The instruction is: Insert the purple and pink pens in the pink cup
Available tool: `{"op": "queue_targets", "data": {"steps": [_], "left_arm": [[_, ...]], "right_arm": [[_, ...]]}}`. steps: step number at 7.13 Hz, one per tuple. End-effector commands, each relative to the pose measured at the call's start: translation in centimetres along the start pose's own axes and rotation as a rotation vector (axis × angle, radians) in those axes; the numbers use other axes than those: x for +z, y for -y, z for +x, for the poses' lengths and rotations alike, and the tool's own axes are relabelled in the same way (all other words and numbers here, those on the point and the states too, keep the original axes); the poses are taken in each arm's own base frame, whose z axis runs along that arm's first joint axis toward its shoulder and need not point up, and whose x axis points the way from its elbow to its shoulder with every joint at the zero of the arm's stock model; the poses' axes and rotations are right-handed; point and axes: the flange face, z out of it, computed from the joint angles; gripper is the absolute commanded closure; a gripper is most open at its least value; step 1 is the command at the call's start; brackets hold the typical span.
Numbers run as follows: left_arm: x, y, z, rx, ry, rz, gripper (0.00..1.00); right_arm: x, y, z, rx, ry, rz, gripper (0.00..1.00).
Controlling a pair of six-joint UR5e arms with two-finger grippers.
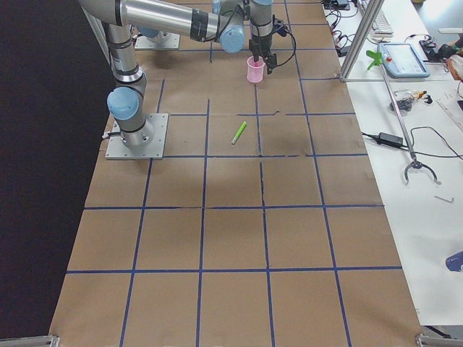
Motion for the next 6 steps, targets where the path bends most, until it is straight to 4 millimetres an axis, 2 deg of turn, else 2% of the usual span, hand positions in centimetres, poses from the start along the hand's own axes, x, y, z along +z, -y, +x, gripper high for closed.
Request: {"op": "queue_targets", "data": {"steps": [1,3,4,5,6], "left_arm": [[-0.7,7.0,2.1,0.058,0.096,-0.146,0.90],[-0.9,13.0,4.3,0.159,0.206,-0.274,0.90],[-1.3,15.6,6.4,0.218,0.261,-0.355,0.90],[-2.0,18.0,8.7,0.263,0.332,-0.413,0.90],[-2.5,19.4,10.2,0.299,0.377,-0.470,0.90]], "right_arm": [[-3.8,-2.2,0.3,0.294,-0.075,-0.029,0.00],[-5.9,-4.0,0.0,0.404,-0.055,-0.072,0.00],[-6.0,-4.3,-0.2,0.426,-0.022,-0.092,0.00],[-7.2,-4.1,-0.2,0.432,-0.016,-0.086,0.00],[-9.0,-4.3,-0.3,0.480,-0.011,-0.111,0.00]]}}
